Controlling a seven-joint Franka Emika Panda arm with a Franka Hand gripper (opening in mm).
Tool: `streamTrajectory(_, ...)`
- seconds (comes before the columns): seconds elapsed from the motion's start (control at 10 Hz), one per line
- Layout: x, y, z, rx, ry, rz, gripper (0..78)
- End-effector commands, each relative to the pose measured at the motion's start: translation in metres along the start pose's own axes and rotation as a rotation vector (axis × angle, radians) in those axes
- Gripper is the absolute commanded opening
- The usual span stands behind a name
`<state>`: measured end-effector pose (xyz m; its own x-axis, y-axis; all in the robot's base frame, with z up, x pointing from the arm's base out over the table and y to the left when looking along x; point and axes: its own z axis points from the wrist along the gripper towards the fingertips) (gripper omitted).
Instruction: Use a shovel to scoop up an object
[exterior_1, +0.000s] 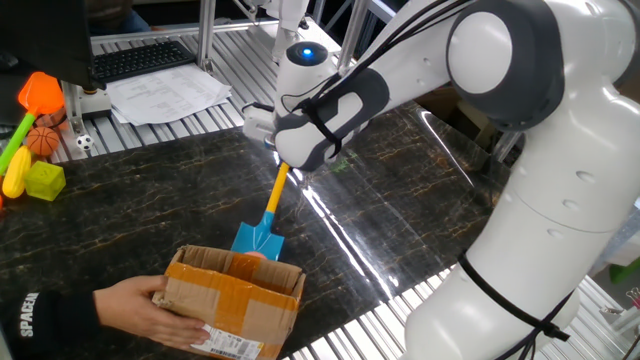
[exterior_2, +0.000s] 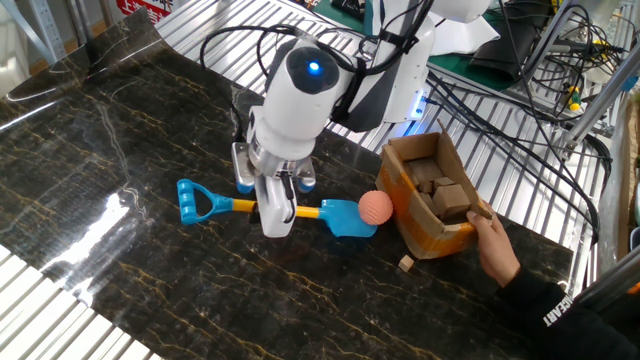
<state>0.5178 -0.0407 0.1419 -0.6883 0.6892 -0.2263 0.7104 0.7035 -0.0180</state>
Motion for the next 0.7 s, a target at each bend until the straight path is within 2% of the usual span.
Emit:
streamTrajectory(0.1,0.0116,0.0037,0.0001,0.023,0.034,-0.023,1.3)
streamTrajectory(0.3,0.015,0.0059,0.0017,0.039,0.083,-0.059,1.3)
streamTrajectory(0.4,0.0156,0.0063,0.0022,0.03,0.122,-0.089,1.3)
streamTrajectory(0.5,0.0156,0.0063,0.0022,0.032,0.124,-0.092,1.3)
streamTrajectory(0.7,0.015,0.0067,0.0015,0.058,0.166,-0.113,1.3)
